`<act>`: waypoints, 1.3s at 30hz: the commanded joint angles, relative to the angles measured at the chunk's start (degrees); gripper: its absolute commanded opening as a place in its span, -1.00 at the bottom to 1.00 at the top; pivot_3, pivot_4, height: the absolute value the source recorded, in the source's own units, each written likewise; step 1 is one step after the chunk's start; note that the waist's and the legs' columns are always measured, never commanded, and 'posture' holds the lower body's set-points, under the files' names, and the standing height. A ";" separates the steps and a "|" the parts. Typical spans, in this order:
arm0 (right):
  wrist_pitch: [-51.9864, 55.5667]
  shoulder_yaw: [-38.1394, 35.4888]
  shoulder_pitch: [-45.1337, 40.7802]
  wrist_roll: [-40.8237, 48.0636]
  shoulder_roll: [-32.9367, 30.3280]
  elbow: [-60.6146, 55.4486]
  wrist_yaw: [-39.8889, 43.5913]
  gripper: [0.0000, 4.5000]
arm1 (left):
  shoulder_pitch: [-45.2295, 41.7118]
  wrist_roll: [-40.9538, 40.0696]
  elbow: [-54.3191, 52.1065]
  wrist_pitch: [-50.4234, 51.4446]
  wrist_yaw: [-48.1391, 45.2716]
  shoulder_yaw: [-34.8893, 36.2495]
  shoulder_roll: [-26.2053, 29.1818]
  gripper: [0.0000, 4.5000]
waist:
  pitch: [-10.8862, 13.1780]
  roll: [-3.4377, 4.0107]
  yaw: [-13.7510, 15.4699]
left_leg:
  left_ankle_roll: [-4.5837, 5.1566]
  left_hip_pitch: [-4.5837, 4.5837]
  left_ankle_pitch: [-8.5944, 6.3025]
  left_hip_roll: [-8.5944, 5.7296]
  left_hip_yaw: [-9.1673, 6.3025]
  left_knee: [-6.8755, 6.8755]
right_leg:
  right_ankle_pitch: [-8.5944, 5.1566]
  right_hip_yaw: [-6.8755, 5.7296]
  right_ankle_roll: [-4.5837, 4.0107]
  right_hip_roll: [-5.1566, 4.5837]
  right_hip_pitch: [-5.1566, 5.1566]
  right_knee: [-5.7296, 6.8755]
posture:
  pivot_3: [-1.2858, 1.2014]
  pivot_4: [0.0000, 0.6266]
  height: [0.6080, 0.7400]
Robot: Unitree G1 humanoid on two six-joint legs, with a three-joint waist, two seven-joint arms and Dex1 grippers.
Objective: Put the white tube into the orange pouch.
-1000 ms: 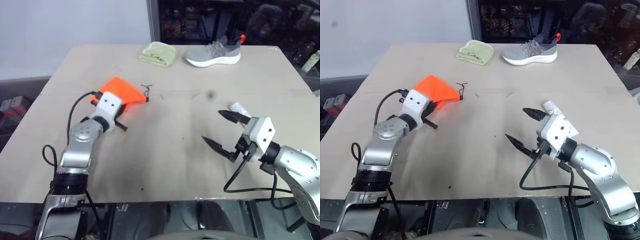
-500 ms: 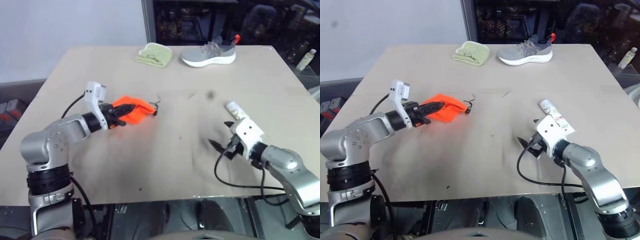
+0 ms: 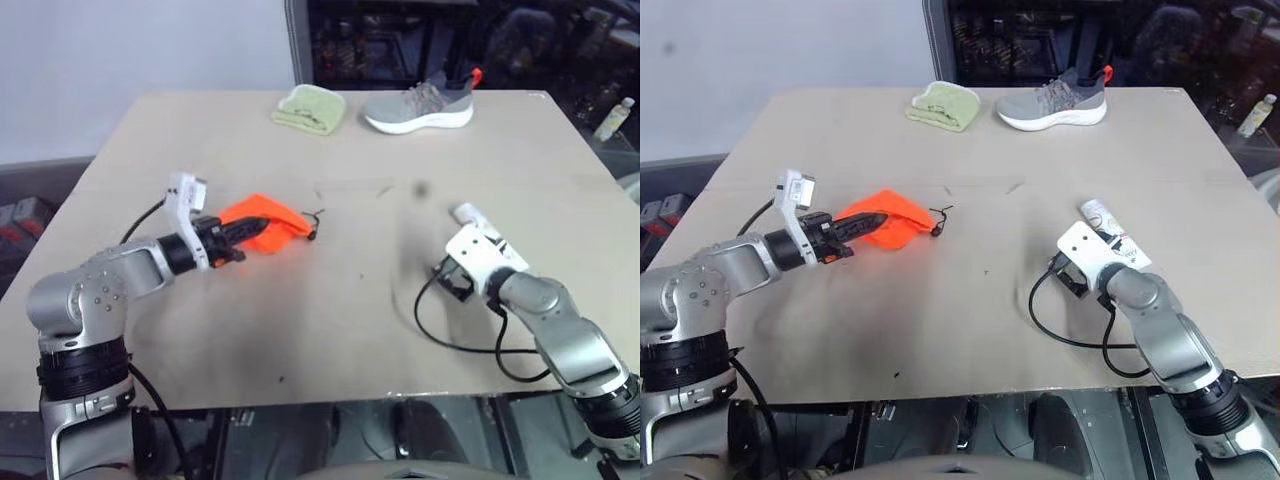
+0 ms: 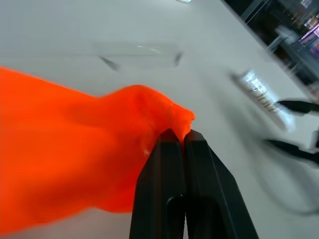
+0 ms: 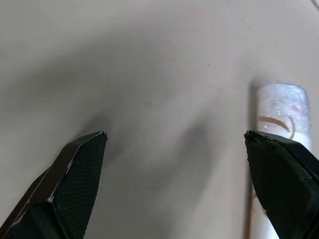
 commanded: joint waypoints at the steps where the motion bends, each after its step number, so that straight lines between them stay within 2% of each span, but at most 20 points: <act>1: -1.84 -2.08 0.57 0.57 -0.04 -3.67 0.87 1.00 | 1.94 6.57 -1.96 -10.31 -1.78 -3.46 2.12 -0.55 | 0.00 0.00 0.04 | 0.00 0.00 0.00 0.01 0.01 -0.05 | -0.04 0.02 -0.07 -0.01 -0.03 -0.01 | 0.03 -0.52 1.00; 4: -2.80 -2.24 1.93 1.33 0.60 -5.81 1.72 1.00 | 4.15 16.64 -2.10 -22.03 0.33 -8.51 3.12 0.07 | 0.00 0.00 0.15 | 0.00 -0.05 0.00 0.07 0.00 -0.12 | -0.12 0.02 -0.21 -0.06 -0.14 -0.01 | 0.03 -0.52 1.00; 6: -4.92 -3.15 3.61 3.74 1.78 -8.25 3.21 1.00 | 5.45 24.75 -2.24 -30.86 3.85 -12.19 2.84 0.07 | 0.00 0.00 0.24 | 0.00 -0.07 0.00 0.09 0.02 -0.17 | -0.11 0.05 -0.20 -0.15 -0.19 -0.01 | 0.03 -0.52 1.00; 10: -11.32 -6.39 7.55 11.75 4.24 -13.13 8.68 1.00 | 7.42 33.91 -2.72 -39.75 8.58 -16.26 1.43 0.07 | 0.00 0.00 0.37 | 0.01 -0.12 0.00 0.08 0.05 -0.31 | 0.01 0.08 0.00 -0.21 -0.21 -0.18 | 0.03 -0.52 1.00; 17: -17.07 -8.81 10.63 19.33 3.68 -18.22 14.25 1.00 | 9.05 42.30 -4.66 -41.44 13.34 -18.81 -1.34 0.07 | 0.00 0.00 0.30 | 0.02 -0.11 0.00 0.10 0.03 -0.42 | 0.01 0.02 0.02 -0.03 -0.20 -0.27 | 0.03 -0.52 1.00; 18: -17.77 -9.14 10.75 19.89 3.70 -18.44 14.48 1.00 | 9.21 42.93 -4.89 -41.22 13.55 -18.62 -1.42 -0.03 | 0.00 0.00 0.28 | 0.02 -0.09 0.00 0.12 0.03 -0.42 | 0.01 0.01 0.02 -0.02 -0.20 -0.24 | 0.03 -0.52 1.00; 20: -18.70 -9.53 10.98 20.40 3.42 -18.62 14.62 1.00 | 9.50 42.31 -5.34 -40.50 12.49 -17.93 -1.57 -0.32 | 0.00 0.00 0.17 | 0.02 -0.07 0.00 0.13 0.03 -0.42 | 0.01 0.01 0.02 0.01 -0.19 -0.22 | 0.03 -0.52 1.00; 22: -18.86 -10.03 11.22 21.39 3.14 -18.70 14.85 1.00 | 9.52 42.28 -5.45 -40.84 12.00 -17.50 -1.48 -0.76 | 0.00 0.00 0.13 | 0.02 -0.06 0.00 0.12 0.04 -0.41 | 0.01 0.01 0.03 0.03 -0.19 -0.22 | 0.03 -0.52 1.00; 24: -19.18 -10.68 11.49 21.67 2.58 -18.50 15.05 1.00 | 8.90 39.58 -5.44 -39.48 10.72 -15.87 -2.06 -0.98 | 0.00 0.00 0.14 | 0.02 -0.07 0.01 0.12 0.05 -0.41 | 0.01 0.01 0.03 0.04 -0.19 -0.23 | 0.03 -0.52 1.00; 28: -16.72 -12.82 11.87 24.33 1.54 -17.19 15.21 1.00 | 6.92 30.80 -7.01 -31.07 6.13 -12.34 -3.41 -0.98 | 0.00 0.00 0.18 | 0.02 -0.07 0.01 0.12 0.03 -0.41 | 0.01 -0.02 0.03 0.04 -0.19 -0.23 | 0.03 -0.52 1.00; 30: -13.52 -16.14 10.53 25.95 2.34 -14.19 12.39 1.00 | 4.73 25.70 -7.75 -24.27 4.02 -10.39 -3.50 -0.98 | 0.00 -0.01 0.19 | 0.02 -0.08 0.01 0.11 0.03 -0.39 | 0.01 -0.03 0.03 0.05 -0.18 -0.22 | 0.03 -0.52 1.00; 35: -9.29 -17.11 5.03 16.96 -1.39 -3.88 4.62 1.00 | -2.86 14.90 -7.09 -9.30 0.78 -6.84 -2.66 -0.98 | 0.01 -0.02 -0.01 | 0.02 -0.05 0.01 0.07 0.02 -0.11 | 0.00 -0.08 0.05 0.09 -0.14 -0.02 | 0.03 -0.52 1.00; 39: -3.28 -13.41 1.52 10.75 -4.82 3.60 1.14 1.00 | -7.10 9.14 -7.55 -1.14 1.09 -4.69 -2.66 -0.98 | 0.02 -0.03 -0.09 | 0.02 -0.03 0.01 0.07 0.03 -0.05 | -0.01 -0.06 0.04 0.12 -0.12 0.09 | 0.03 -0.52 1.00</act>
